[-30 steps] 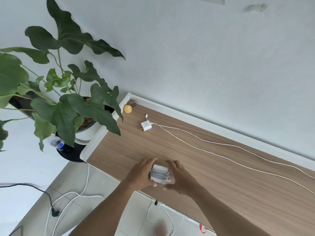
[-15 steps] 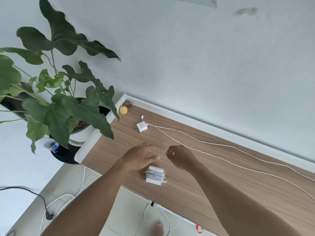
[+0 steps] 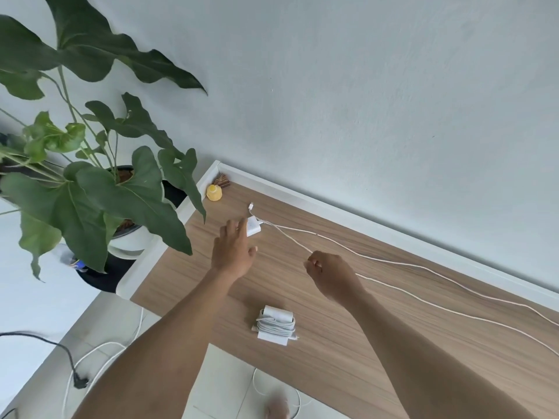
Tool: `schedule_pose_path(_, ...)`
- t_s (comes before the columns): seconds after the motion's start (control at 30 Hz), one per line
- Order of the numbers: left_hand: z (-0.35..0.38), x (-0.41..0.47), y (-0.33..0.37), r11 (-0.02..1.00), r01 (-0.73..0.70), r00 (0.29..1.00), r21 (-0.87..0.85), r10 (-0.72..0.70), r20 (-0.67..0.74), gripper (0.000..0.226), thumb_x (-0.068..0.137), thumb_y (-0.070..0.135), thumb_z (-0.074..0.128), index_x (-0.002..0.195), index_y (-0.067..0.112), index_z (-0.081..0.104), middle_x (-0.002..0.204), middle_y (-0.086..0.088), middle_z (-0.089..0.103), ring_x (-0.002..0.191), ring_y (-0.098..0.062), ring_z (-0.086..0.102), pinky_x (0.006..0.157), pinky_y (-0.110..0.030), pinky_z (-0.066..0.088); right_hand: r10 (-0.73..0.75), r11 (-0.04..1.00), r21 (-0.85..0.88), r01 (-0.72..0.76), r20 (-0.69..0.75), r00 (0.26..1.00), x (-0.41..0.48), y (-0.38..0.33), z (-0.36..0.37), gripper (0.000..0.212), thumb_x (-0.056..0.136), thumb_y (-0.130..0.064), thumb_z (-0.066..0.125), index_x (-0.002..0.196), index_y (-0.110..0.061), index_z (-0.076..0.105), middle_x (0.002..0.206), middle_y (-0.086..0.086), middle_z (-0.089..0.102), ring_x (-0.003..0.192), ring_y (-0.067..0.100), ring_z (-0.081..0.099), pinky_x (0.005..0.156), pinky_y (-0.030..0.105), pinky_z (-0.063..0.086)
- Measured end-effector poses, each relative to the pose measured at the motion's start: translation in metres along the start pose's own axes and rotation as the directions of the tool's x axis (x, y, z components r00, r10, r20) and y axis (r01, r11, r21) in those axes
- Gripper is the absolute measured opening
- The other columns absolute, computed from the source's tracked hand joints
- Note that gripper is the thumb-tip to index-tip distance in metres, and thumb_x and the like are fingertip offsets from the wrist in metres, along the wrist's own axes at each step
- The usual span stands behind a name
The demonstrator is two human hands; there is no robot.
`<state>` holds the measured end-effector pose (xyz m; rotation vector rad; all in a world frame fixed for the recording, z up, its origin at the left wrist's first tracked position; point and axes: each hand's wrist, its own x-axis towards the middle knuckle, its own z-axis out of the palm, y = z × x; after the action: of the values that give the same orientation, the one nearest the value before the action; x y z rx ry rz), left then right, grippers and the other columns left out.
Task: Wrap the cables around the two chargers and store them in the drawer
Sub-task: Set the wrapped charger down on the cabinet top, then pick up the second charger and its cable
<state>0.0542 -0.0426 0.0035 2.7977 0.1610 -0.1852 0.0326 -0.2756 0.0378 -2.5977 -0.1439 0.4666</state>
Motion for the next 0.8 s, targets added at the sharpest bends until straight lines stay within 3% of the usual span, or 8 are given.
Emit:
schedule_pose_path(0.17,0.011,0.021,0.001,0.989,0.123,0.991,-0.081,-0.118,0.061,0.077,0.088,0.041,0.063,0.147,0.013,0.023,0.144,-0.010,0.036,0.126,-0.031,0.040,0.097,-0.044,0.043,0.070,0.996,0.052,-0.070,0.012,0.997,-0.016,0.032,0.002,0.018,0.093,-0.033,0.049,0.097,-0.026,0.065,0.088,-0.007,0.068,0.083,0.016,0.062,0.075,0.033,0.051)
schedule_pose_path(0.4,0.023,0.017,0.011,0.982,0.152,0.982,-0.110,-0.162,-0.093,0.042,0.086,0.028,0.067,0.123,0.016,0.050,0.124,-0.007,0.056,0.116,-0.029,0.049,0.088,-0.042,0.044,0.067,0.994,0.084,-0.068,0.010,0.998,-0.034,0.045,-0.009,0.014,0.090,-0.033,0.054,0.095,-0.027,0.066,0.084,-0.011,0.066,0.080,0.011,0.062,0.075,0.030,0.051)
schedule_pose_path(0.57,0.017,-0.008,0.038,0.933,0.058,0.989,-0.356,-0.103,-0.108,0.039,0.083,0.020,0.070,0.119,0.016,0.057,0.118,-0.003,0.055,0.104,-0.022,0.056,0.079,-0.029,0.043,0.042,0.991,0.125,-0.039,-0.022,0.999,-0.048,0.049,-0.020,0.013,0.090,-0.033,0.055,0.095,-0.027,0.065,0.083,-0.011,0.065,0.080,0.013,0.062,0.075,0.032,0.052)
schedule_pose_path(0.67,0.005,-0.028,0.070,0.894,-0.037,0.993,-0.447,-0.016,-0.115,0.042,0.083,0.020,0.072,0.122,0.016,0.057,0.116,0.001,0.051,0.095,-0.013,0.056,0.077,-0.022,0.044,0.032,0.992,0.127,-0.025,-0.050,0.998,-0.060,0.057,-0.029,0.018,0.090,-0.035,0.057,0.105,-0.027,0.062,0.087,-0.012,0.062,0.082,0.011,0.059,0.077,0.030,0.050)
schedule_pose_path(0.8,-0.016,-0.054,0.122,0.800,-0.159,0.987,-0.578,0.122,-0.102,0.043,0.076,0.015,0.077,0.116,0.019,0.061,0.110,0.003,0.052,0.093,-0.013,0.061,0.083,-0.025,0.054,0.014,0.980,0.200,0.018,-0.157,0.988,-0.084,0.064,-0.047,0.039,0.091,-0.035,0.057,0.128,-0.028,0.047,0.116,-0.007,0.052,0.100,0.011,0.055,0.087,0.034,0.048)
